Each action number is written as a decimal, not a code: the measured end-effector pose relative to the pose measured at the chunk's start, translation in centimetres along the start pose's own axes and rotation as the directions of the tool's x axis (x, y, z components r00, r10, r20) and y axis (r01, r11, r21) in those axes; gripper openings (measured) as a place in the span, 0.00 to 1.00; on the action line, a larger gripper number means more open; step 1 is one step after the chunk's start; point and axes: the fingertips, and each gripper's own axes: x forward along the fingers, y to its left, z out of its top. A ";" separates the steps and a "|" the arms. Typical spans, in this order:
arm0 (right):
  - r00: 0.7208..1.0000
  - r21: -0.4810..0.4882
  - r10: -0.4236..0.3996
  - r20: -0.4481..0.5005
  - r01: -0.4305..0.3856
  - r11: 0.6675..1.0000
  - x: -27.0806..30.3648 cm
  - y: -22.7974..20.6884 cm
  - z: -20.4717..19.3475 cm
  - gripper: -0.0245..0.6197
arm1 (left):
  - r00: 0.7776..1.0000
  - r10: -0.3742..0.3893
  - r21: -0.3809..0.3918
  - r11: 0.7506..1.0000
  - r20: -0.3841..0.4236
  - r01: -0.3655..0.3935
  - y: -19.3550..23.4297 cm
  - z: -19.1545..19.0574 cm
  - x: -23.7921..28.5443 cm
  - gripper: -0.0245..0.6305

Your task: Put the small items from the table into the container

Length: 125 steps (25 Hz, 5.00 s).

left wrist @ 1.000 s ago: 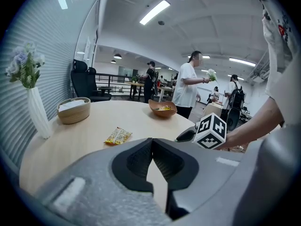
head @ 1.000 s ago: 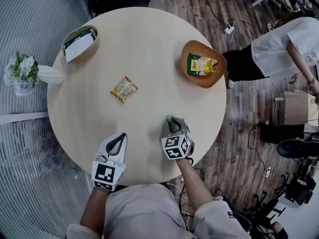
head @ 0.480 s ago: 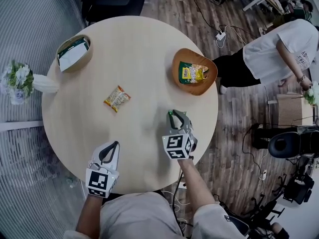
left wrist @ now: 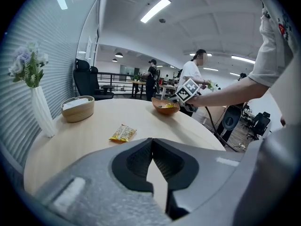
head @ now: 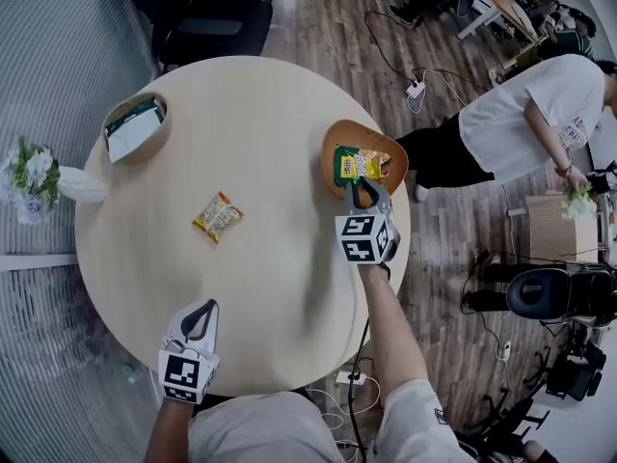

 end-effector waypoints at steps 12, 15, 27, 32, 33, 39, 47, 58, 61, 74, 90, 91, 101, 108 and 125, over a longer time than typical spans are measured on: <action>0.997 0.045 0.033 0.066 -0.036 0.998 -1.9 2.9 -0.1 0.19 | 1.000 0.027 -0.017 0.999 0.010 -0.027 0.6 0.2 -0.2 0.02; 0.975 0.075 0.093 0.202 -0.110 0.991 -5.2 5.5 3.2 0.04 | 0.999 0.033 -0.027 0.999 0.025 -0.032 0.5 0.4 -0.1 0.02; 0.855 0.218 0.312 0.415 -0.426 0.878 -17.1 18.9 9.2 0.04 | 0.993 0.074 -0.046 0.996 0.091 -0.070 0.8 1.2 -1.1 0.02; 0.811 0.226 0.388 0.437 -0.517 0.826 -19.3 23.9 8.4 0.04 | 0.988 0.106 -0.060 0.993 0.111 -0.100 1.4 1.0 -1.9 0.02; 0.806 0.217 0.404 0.433 -0.528 0.821 -19.6 24.6 8.3 0.04 | 0.988 0.107 -0.064 0.993 0.112 -0.100 1.4 0.9 -2.1 0.02; 0.801 0.187 0.447 0.399 -0.548 0.815 -20.1 26.7 8.5 0.04 | 0.987 0.118 -0.081 0.991 0.108 -0.109 2.2 0.2 -3.0 0.02; 0.822 0.193 0.458 0.339 -0.537 0.821 -16.1 28.6 8.1 0.15 | 0.986 0.120 -0.130 0.986 0.112 -0.105 3.7 -1.0 -4.5 0.02; 0.882 0.161 0.434 0.185 -0.462 0.872 -2.3 30.3 9.5 0.49 | 0.978 0.186 -0.186 0.968 0.092 -0.166 7.8 -3.6 -6.8 0.02; 0.892 0.174 0.426 0.150 -0.448 0.877 -0.4 30.5 9.5 0.47 | 0.977 0.196 -0.208 0.962 0.081 -0.176 8.8 -4.2 -7.1 0.02; 0.872 0.195 0.482 0.089 -0.489 0.850 0.0 32.3 8.3 0.25 | 0.977 0.198 -0.194 0.964 0.075 -0.180 10.1 -4.4 -7.0 0.02; 0.907 0.228 0.325 0.269 -0.387 0.893 -3.6 20.5 11.8 0.20 | 0.990 0.125 -0.141 0.983 0.072 -0.114 6.8 -2.6 -5.6 0.02; 0.914 0.239 0.295 0.278 -0.364 0.900 -3.7 18.6 11.9 0.20 | 0.991 0.115 -0.133 0.986 0.071 -0.104 6.4 -2.5 -5.2 0.02; 0.984 0.483 0.001 0.176 -0.087 0.871 -1.4 -0.5 4.0 0.19 | 0.997 0.053 -0.091 0.995 0.061 -0.048 2.3 -1.3 -1.9 0.02; 0.995 0.523 -0.041 0.086 -0.010 0.852 1.2 -3.8 -0.7 0.19 | 0.996 0.072 -0.074 0.995 0.047 -0.069 2.0 -1.0 -1.3 0.02; 0.910 0.439 0.135 0.393 -0.314 0.841 -13.3 5.1 3.9 0.04 | 0.985 0.114 -0.056 0.993 0.129 -0.107 -0.1 0.7 -2.1 0.02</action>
